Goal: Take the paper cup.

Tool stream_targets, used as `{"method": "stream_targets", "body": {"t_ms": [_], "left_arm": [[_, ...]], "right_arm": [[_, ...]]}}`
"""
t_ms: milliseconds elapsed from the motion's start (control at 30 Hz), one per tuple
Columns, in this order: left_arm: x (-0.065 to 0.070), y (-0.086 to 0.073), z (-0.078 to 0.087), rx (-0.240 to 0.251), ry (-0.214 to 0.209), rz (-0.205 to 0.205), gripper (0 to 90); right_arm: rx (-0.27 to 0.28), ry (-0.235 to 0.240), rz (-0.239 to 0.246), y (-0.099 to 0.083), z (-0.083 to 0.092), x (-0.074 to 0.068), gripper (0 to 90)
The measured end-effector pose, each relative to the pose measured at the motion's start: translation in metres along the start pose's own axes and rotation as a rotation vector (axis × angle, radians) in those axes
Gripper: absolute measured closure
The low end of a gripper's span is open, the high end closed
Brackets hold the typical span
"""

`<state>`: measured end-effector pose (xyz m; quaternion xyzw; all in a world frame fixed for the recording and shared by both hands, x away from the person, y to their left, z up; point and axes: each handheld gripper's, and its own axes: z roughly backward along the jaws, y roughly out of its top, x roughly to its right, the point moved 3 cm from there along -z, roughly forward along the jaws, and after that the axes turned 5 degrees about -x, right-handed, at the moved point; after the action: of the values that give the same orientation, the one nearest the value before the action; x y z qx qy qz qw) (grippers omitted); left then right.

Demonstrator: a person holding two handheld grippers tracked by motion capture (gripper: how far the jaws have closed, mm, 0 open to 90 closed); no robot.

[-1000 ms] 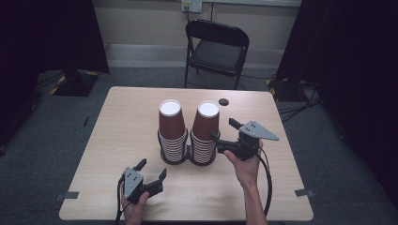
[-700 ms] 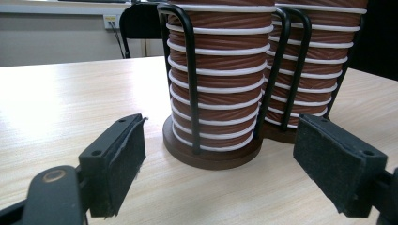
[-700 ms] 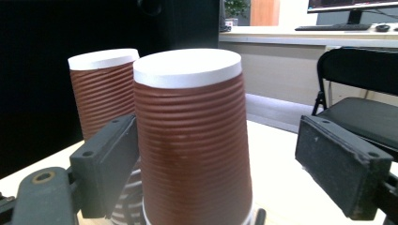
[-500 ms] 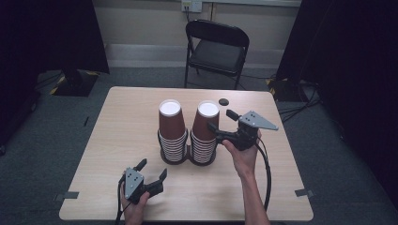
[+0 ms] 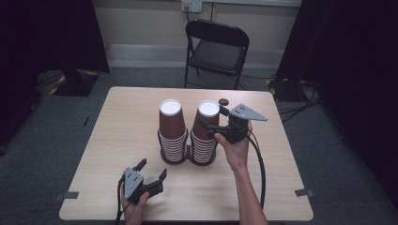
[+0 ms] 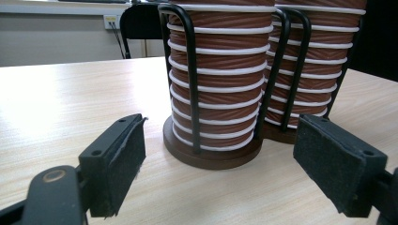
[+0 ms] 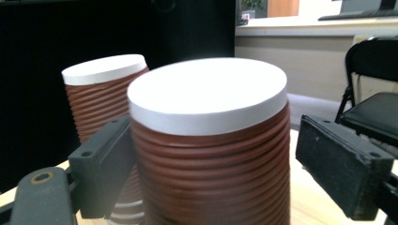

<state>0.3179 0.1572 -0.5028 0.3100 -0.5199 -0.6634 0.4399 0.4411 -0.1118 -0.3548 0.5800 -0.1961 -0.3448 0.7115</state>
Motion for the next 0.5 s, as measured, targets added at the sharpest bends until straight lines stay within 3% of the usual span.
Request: {"method": "stream_targets", "body": {"t_ms": [100,500], "left_arm": [[0.0,0.0,0.0,-0.001,0.0,0.0,17.0],[0.0,0.0,0.0,0.004,-0.002,0.002,17.0]], "right_arm": [[-0.021,0.017,-0.002,-0.004,-0.008,0.0,12.8],[-0.123,0.002,0.003,-0.026,-0.03,0.002,9.8]]}}
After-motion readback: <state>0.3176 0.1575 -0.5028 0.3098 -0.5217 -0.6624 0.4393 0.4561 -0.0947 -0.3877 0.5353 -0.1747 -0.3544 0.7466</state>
